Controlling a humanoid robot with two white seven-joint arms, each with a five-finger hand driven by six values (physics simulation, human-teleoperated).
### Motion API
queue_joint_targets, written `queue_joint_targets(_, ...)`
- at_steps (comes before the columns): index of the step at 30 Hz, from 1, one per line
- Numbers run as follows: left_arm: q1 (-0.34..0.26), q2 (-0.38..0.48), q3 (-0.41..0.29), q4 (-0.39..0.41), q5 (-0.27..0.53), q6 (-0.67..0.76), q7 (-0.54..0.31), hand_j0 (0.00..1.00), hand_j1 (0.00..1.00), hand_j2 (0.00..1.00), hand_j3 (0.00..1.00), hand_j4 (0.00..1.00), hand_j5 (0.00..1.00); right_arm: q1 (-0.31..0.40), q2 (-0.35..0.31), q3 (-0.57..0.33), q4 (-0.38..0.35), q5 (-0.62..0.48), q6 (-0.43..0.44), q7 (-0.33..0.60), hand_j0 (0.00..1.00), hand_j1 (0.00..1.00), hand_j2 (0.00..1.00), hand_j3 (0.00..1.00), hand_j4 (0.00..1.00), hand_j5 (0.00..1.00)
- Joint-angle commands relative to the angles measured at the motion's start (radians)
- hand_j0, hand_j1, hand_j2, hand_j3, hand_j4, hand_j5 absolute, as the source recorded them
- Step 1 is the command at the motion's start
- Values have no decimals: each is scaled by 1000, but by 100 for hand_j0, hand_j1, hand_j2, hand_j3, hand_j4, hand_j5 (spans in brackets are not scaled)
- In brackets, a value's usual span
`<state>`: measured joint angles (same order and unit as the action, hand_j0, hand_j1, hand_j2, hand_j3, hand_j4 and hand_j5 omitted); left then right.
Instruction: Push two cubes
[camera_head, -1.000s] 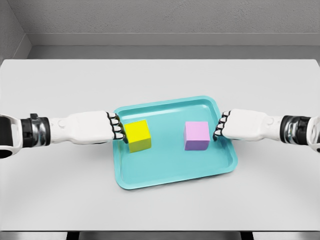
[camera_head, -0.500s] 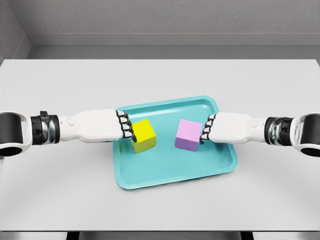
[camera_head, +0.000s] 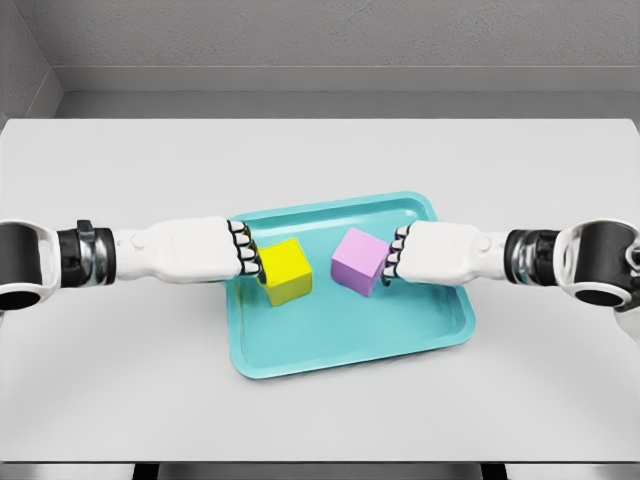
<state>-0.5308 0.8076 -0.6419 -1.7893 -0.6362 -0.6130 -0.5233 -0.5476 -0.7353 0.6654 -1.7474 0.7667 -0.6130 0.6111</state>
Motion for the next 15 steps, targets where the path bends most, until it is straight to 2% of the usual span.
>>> queue_joint_targets(1,0,35,13,5,7,2,0,62,62,62,62,62,62,0,2,3,14,0,2,0,67,67,67,67,67,67)
queue_joint_targets(4,3,39,18,33,1,2,-1,62,62,62,62,62,62,-26,10,3,45,3,2,0,67,67,67,67,67,67)
queue_joint_targets(6,3,32,11,56,0,2,-7,62,62,62,62,62,62,-40,37,3,89,6,2,0,67,67,67,67,67,67)
queue_joint_targets(15,2,-16,5,54,-5,2,-21,62,62,62,62,62,62,-74,96,11,172,40,2,0,67,67,67,67,67,67)
